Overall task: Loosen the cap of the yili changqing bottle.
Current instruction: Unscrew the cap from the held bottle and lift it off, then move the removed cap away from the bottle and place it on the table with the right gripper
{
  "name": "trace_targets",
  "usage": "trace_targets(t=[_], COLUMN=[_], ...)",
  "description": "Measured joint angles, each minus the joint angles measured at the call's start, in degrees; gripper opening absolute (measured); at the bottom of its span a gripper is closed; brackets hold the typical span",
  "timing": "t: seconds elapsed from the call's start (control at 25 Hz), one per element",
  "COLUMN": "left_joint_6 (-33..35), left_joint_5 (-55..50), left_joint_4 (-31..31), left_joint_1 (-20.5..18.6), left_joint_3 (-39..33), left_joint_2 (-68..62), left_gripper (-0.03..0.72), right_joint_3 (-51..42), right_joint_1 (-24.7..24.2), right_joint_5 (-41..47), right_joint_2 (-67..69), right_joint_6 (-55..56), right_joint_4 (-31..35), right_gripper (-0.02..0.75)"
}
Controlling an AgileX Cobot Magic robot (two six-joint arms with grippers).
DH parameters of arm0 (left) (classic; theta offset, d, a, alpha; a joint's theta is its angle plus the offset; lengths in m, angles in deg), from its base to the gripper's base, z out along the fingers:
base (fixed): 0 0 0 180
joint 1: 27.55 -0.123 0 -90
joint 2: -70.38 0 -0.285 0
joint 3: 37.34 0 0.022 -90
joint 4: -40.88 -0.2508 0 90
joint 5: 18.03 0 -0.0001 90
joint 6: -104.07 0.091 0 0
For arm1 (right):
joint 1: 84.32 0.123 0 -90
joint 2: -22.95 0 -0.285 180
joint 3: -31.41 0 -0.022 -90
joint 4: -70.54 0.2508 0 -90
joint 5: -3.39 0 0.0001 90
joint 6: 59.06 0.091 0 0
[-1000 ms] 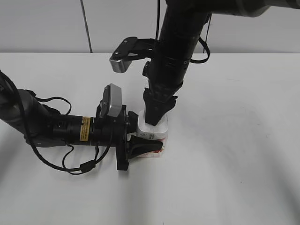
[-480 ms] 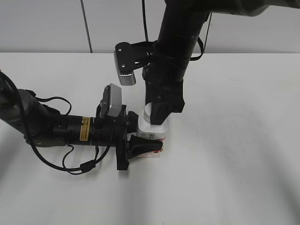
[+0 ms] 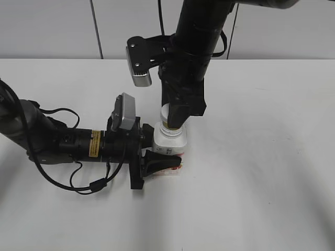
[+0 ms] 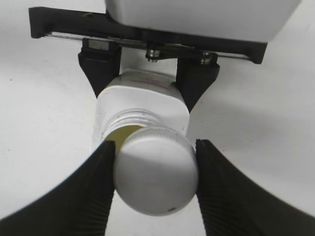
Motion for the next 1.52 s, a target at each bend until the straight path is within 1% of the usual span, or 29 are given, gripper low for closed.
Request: trace_targets(t=[0.28, 0.48, 0.6, 0.72, 0.8, 0.88, 1.0, 1.12, 1.2, 1.36, 1.52], left_joint_6=[0.0, 0.0, 0.0, 0.0, 0.0, 0.0, 0.0, 0.0, 0.0, 0.0, 0.0], left_joint_5=[0.1, 0.1, 0.1, 0.1, 0.1, 0.1, 0.1, 0.1, 0.1, 0.1, 0.1], left_joint_4=[-0.1, -0.2, -0.2, -0.2, -0.2, -0.2, -0.2, -0.2, -0.2, -0.2, -0.2], left_joint_1=[0.0, 0.0, 0.0, 0.0, 0.0, 0.0, 0.0, 0.0, 0.0, 0.0, 0.0], left_joint_3=[0.0, 0.0, 0.0, 0.0, 0.0, 0.0, 0.0, 0.0, 0.0, 0.0, 0.0], left_joint_2=[0.0, 0.0, 0.0, 0.0, 0.0, 0.0, 0.0, 0.0, 0.0, 0.0, 0.0], left_gripper=[0.365, 0.365, 0.365, 0.365, 0.365, 0.365, 0.365, 0.365, 0.365, 0.365, 0.365], right_joint_3=[0.0, 0.1, 0.1, 0.1, 0.1, 0.1, -0.1, -2.3, -4.6, -11.0, -19.4], right_joint_1=[0.0, 0.0, 0.0, -0.3, -1.3, -2.9, -6.7, -11.3, -14.3, -19.7, -24.4], right_joint_5=[0.0, 0.0, 0.0, 0.0, 0.0, 0.0, 0.0, -0.4, -2.3, -7.1, -14.6], right_joint_2=[-0.7, -4.1, -4.8, -5.0, -5.1, -5.1, -5.1, -5.2, -5.2, -5.2, -6.1], right_joint_6=[0.2, 4.1, 11.6, 22.7, 31.2, 38.9, 49.7, 57.2, 60.4, 63.0, 64.6], right_joint_4=[-0.5, -0.2, -1.2, -5.6, -7.2, -7.5, -6.6, -5.2, -5.2, -5.0, -4.9], right_gripper=[0.389, 0.389, 0.389, 0.389, 0.389, 0.389, 0.389, 0.389, 0.389, 0.389, 0.389])
